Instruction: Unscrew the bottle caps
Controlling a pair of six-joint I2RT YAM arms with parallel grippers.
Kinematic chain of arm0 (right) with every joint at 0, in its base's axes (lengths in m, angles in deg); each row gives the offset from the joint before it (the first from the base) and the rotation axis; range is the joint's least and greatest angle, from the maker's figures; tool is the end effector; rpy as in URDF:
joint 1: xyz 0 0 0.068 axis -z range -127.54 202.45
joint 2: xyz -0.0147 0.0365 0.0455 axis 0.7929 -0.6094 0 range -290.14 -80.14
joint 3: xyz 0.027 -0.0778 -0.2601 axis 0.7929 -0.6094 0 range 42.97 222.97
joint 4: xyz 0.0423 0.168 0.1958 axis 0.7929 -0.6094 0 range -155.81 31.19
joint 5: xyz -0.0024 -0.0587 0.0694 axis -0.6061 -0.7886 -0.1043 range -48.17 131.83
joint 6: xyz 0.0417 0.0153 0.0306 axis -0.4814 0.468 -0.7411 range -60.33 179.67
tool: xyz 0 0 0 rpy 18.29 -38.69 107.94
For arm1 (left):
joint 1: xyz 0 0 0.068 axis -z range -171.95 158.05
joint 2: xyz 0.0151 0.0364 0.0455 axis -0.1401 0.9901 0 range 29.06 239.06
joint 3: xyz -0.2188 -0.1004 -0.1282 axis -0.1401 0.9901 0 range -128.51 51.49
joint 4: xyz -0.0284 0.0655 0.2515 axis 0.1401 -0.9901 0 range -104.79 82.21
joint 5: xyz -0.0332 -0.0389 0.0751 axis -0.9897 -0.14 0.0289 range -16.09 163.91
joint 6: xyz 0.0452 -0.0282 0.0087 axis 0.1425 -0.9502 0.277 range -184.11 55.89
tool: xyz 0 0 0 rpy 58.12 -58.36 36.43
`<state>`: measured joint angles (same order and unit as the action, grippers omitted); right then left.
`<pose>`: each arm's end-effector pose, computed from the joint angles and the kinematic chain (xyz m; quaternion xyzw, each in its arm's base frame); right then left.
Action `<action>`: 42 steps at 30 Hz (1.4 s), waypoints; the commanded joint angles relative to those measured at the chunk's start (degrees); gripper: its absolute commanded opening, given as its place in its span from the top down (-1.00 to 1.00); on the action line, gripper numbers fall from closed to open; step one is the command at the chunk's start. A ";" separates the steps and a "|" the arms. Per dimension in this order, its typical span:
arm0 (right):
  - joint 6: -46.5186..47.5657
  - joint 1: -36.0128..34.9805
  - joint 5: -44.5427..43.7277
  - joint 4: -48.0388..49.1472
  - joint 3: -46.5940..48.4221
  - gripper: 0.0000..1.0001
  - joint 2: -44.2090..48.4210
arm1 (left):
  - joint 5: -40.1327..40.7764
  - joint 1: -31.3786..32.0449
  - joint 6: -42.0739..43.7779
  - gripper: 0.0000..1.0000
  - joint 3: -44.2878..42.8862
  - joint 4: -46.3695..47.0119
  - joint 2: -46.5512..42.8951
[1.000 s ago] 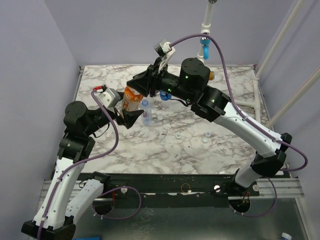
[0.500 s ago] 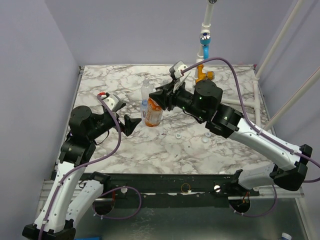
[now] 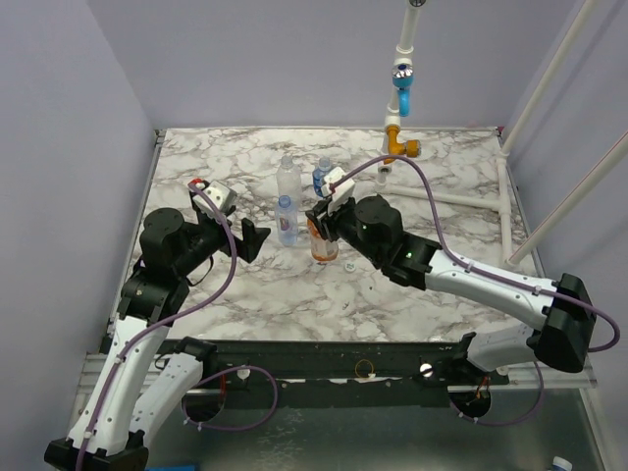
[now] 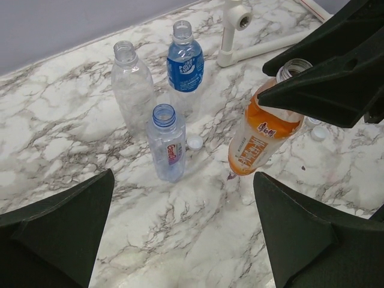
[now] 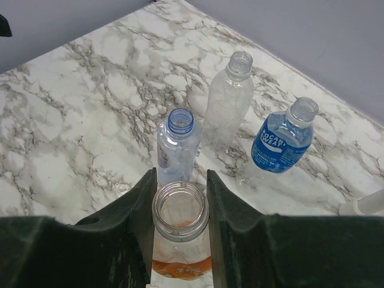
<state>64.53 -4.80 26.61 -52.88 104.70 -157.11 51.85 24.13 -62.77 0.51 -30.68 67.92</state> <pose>0.1807 0.2637 0.3466 -0.3163 0.6913 0.1927 0.6204 0.1372 -0.0533 0.3691 0.2350 0.7289 -0.2265 0.6018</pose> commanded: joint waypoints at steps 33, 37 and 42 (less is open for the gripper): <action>-6.36 1.18 -5.47 14.61 -13.67 -0.76 -0.50 | 4.48 -0.34 -3.04 -0.98 0.17 -2.60 4.39; -6.09 1.18 -5.21 12.72 -11.85 -1.00 1.29 | 5.80 -0.31 -3.45 -0.98 0.68 -2.21 4.39; -6.03 1.25 -6.53 9.96 -9.32 -1.00 4.31 | 10.16 -0.29 -6.37 -0.98 1.65 -1.20 4.80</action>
<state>58.20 -3.68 22.21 -39.98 92.24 -156.19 56.98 24.13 -65.74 0.77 -33.20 72.53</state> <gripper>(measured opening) 0.997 0.988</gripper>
